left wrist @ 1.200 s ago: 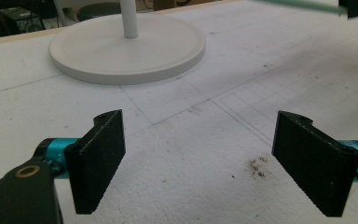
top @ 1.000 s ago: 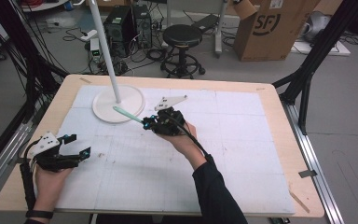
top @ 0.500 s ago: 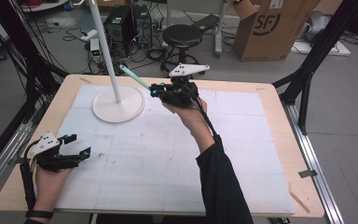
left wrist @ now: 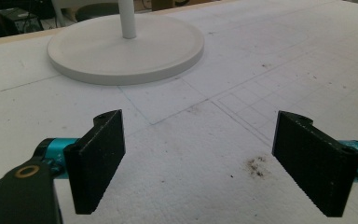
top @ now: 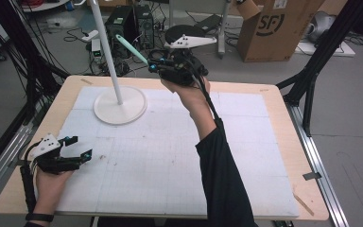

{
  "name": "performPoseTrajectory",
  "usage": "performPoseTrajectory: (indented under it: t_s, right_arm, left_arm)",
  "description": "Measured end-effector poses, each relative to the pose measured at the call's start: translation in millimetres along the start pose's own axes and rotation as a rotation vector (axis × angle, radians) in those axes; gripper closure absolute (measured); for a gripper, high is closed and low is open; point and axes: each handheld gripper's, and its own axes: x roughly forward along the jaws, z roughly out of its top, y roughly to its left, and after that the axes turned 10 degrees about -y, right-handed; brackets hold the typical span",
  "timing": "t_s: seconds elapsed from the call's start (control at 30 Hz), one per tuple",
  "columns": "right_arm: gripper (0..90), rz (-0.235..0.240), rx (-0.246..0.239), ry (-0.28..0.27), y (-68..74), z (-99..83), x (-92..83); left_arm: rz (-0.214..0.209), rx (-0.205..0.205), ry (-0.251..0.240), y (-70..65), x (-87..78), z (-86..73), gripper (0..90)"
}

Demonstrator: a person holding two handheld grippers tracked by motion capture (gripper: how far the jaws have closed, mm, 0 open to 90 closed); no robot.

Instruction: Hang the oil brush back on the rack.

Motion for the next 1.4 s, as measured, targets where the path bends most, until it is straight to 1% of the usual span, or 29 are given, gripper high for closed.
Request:
performPoseTrajectory:
  t_s: [0.13,0.27,0.33,0.5,0.67,0.93,1.07,1.4]
  right_arm:
    - [82.6,-0.009,-0.003,-0.011,1.8,13.1,3.8]
    - [82.6,-0.015,-0.001,-0.012,2.6,19.0,7.3]
    - [82.6,-0.012,-0.003,-0.022,2.7,22.5,9.5]
    - [82.6,-0.022,0.000,-0.028,3.9,32.9,16.1]
    - [82.6,-0.016,0.001,-0.045,6.0,43.8,22.4]
    - [82.6,-0.013,-0.013,-0.047,11.8,56.8,30.1]
    - [82.5,-0.015,-0.021,-0.050,12.3,58.8,31.5]
    - [82.5,-0.013,-0.018,-0.049,12.0,58.4,34.8]
  left_arm:
    - [-0.002,0.001,-0.001,0.0,0.0,0.0,17.7]
    - [-0.003,0.001,0.000,0.1,-0.1,0.1,17.7]
    - [-0.003,0.001,0.000,0.1,0.0,0.0,17.7]
    - [-0.004,0.002,-0.002,-0.1,0.1,-0.1,17.7]
    - [-0.005,0.003,-0.001,-0.2,0.2,0.0,17.7]
    - [-0.008,0.007,0.001,-0.9,0.5,-0.1,17.7]
    - [-0.008,0.010,0.001,-1.0,0.5,0.0,17.7]
    - [-0.009,0.010,0.002,-0.9,0.5,0.0,17.7]
